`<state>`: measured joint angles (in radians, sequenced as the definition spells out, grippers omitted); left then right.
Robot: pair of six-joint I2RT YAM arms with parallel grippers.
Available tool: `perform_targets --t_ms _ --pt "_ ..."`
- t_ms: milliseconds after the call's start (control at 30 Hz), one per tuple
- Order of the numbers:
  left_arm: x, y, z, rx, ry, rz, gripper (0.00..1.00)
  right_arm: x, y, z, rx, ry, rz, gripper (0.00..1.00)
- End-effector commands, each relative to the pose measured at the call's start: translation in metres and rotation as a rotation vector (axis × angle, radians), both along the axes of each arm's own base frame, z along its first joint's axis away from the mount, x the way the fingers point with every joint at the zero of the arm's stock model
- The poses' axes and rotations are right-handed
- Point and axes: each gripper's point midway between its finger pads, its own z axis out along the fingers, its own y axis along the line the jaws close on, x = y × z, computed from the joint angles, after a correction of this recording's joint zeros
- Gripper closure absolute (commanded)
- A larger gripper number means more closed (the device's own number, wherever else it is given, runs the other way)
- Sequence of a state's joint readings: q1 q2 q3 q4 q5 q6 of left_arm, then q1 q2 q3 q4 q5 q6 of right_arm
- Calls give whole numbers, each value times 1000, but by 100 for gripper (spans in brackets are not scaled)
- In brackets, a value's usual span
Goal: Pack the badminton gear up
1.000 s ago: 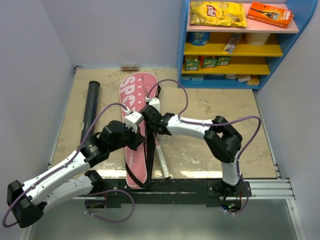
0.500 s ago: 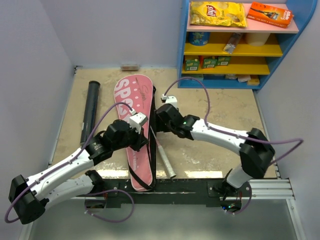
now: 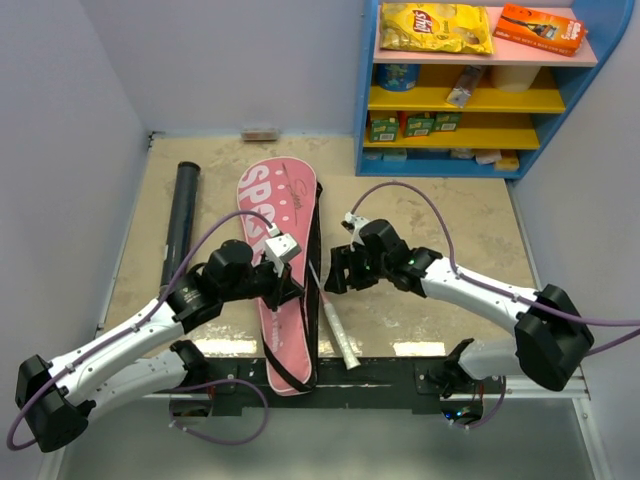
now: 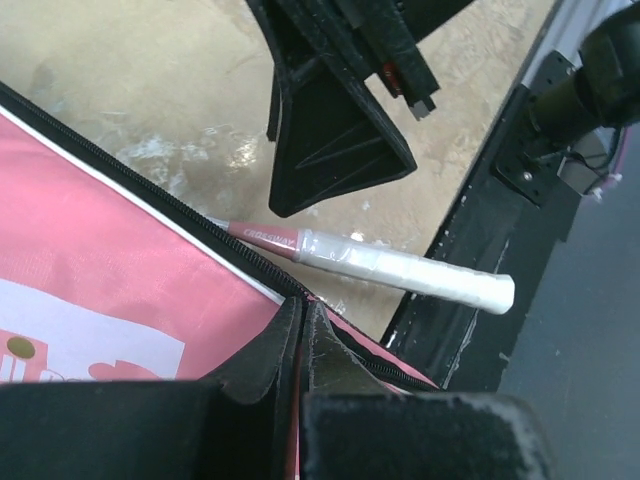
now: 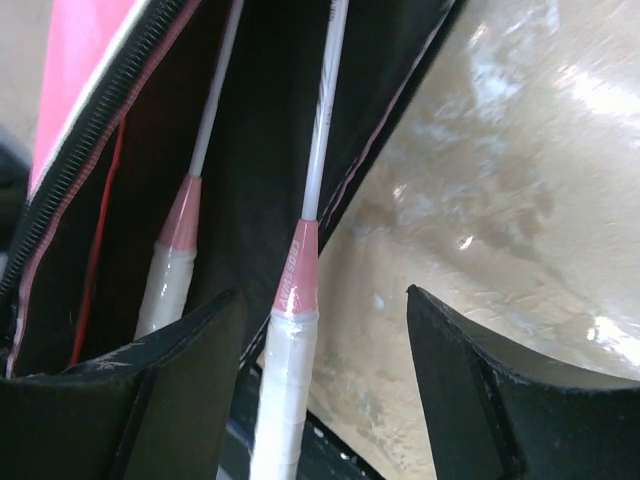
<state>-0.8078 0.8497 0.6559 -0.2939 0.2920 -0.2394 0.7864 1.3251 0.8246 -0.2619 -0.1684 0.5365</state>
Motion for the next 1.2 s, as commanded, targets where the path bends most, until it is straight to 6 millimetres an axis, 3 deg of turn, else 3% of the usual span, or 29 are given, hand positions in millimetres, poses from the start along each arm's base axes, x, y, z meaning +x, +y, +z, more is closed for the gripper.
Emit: perform_targets --t_ms 0,267,667,833,1167 --pt "-18 -16 24 -97 -84 -169 100 -26 16 9 182 32 203 31" --pt "-27 -24 25 -128 -87 -251 100 -61 10 -18 273 154 273 33" --pt "-27 -26 23 -122 -91 -259 100 -92 6 -12 418 213 296 38" --pt "-27 -27 25 -126 -93 -263 100 -99 6 -13 464 239 290 45" --pt "-28 -27 26 -130 -96 -264 100 -102 4 -21 445 247 274 42"
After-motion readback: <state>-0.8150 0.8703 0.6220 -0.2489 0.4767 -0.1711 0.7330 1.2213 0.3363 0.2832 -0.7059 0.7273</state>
